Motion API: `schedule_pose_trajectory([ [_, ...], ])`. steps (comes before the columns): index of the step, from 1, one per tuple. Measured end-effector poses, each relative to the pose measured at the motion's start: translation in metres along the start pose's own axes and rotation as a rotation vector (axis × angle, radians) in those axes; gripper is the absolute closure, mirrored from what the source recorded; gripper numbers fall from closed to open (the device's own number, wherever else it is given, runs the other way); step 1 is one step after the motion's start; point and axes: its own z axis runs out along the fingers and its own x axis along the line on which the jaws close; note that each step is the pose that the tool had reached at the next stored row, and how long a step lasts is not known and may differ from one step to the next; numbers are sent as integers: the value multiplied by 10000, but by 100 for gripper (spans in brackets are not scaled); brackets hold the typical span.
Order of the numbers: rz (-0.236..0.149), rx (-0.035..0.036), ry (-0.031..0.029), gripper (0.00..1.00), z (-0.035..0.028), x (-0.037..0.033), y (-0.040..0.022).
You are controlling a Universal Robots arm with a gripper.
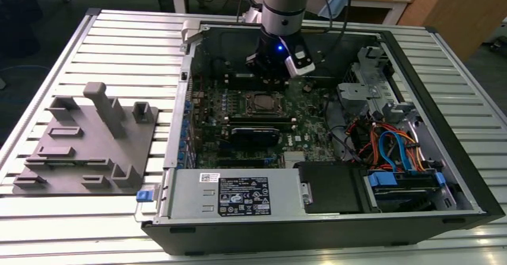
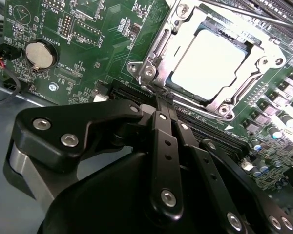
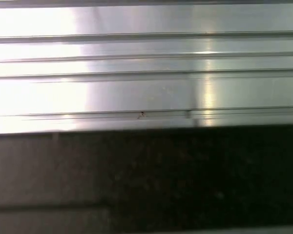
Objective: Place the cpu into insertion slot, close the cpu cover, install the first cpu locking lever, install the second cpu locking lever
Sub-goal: 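Install the first cpu locking lever, then install the second cpu locking lever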
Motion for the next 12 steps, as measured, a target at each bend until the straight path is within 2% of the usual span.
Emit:
schedule_pose_trajectory([
  [3, -2, 19, 0, 90, -1, 0, -8],
  [7, -1, 22, -1, 90, -4, -3, -54],
  [12, -1, 21, 0, 90, -4, -3, -59],
])
